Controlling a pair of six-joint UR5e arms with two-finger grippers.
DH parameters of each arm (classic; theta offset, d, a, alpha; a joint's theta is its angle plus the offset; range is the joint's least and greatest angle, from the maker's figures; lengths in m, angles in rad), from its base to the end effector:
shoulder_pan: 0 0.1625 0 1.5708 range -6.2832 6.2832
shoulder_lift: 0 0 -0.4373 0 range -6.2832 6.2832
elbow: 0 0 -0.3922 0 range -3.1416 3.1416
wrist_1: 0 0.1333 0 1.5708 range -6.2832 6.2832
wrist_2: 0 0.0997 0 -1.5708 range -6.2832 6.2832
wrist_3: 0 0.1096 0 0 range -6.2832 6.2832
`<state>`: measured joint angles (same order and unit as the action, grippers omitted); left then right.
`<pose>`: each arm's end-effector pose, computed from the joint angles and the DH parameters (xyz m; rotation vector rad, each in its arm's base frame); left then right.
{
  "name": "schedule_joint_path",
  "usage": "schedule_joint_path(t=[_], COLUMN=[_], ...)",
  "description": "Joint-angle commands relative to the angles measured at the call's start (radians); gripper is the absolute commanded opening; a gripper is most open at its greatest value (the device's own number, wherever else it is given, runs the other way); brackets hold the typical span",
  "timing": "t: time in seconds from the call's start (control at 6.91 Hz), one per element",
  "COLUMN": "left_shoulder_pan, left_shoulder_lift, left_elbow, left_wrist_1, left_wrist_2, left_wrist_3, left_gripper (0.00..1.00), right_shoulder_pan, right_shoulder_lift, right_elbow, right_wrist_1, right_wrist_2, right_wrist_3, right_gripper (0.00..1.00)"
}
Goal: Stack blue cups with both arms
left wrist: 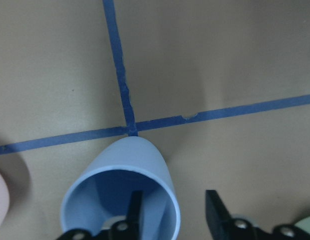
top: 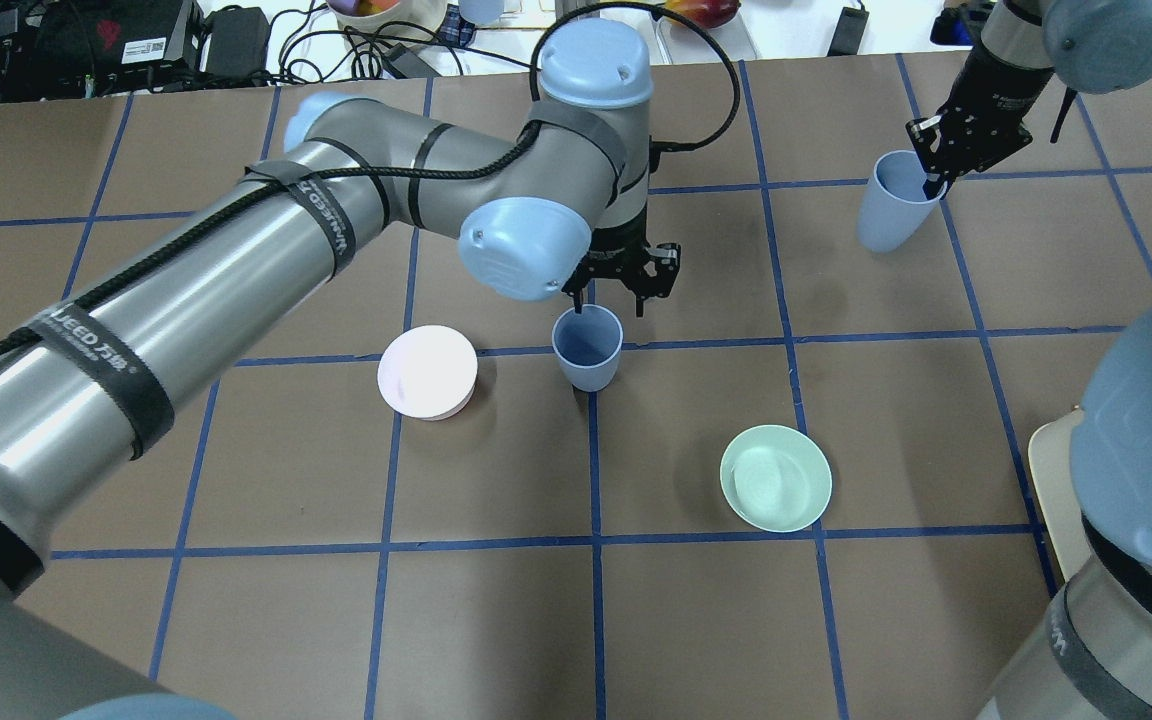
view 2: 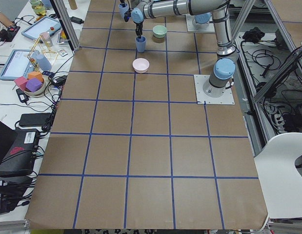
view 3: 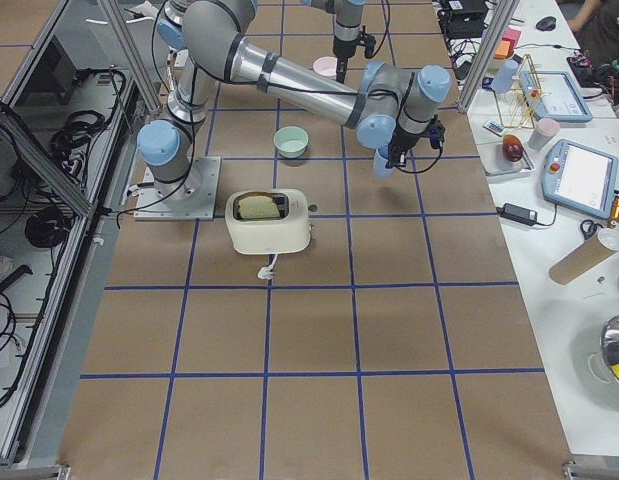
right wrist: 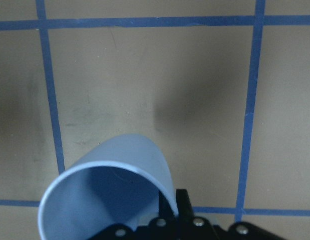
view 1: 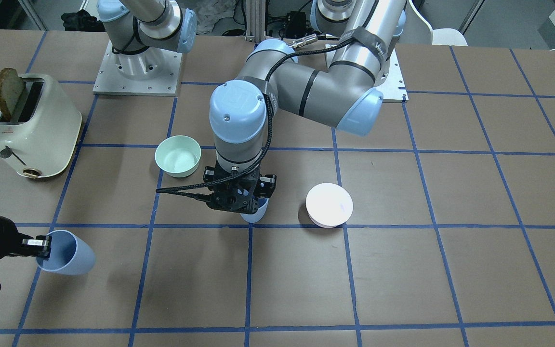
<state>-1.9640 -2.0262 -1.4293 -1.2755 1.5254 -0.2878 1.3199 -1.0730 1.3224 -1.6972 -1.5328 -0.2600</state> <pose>-0.3818 -0.5594 0.3228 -0.1629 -3.1003 -0.0508 -0.0343 -0.6874 0.3290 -0.0104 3.0692 0.1681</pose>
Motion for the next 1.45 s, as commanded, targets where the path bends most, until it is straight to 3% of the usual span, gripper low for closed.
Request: schedule_joint_path(t=[0.0, 0.14, 0.43, 0.87, 1.3], left_shoulder_pan=[0.107, 0.15, 0.306, 0.413, 0.422], left_shoulder_lift=[0.101, 0.151, 0.248, 0.351, 0.362], left_elbow=[0.111, 0.143, 0.11, 0.004, -0.003], left_wrist_1=[-0.168, -0.264, -0.333, -0.291, -0.289], left_wrist_2=[-0.02, -0.022, -0.013, -0.017, -0.016], left_wrist_3=[0.06, 0.064, 0.189, 0.291, 0.292], left_gripper=[1.0, 1.0, 1.0, 1.0, 1.0], right_shoulder_pan=[0.005, 0.018, 0.102, 0.36, 0.549], right_shoulder_lift=[-0.083, -0.119, -0.194, -0.272, -0.257], right_elbow=[-0.002, -0.002, 0.0, 0.004, 0.032], right_wrist_1=[0.072, 0.114, 0.181, 0.183, 0.131], right_wrist_2=[0.008, 0.014, 0.045, 0.046, 0.048], right_wrist_3=[0.01, 0.022, 0.173, 0.423, 0.683], right_gripper=[0.0, 0.0, 0.0, 0.0, 0.0])
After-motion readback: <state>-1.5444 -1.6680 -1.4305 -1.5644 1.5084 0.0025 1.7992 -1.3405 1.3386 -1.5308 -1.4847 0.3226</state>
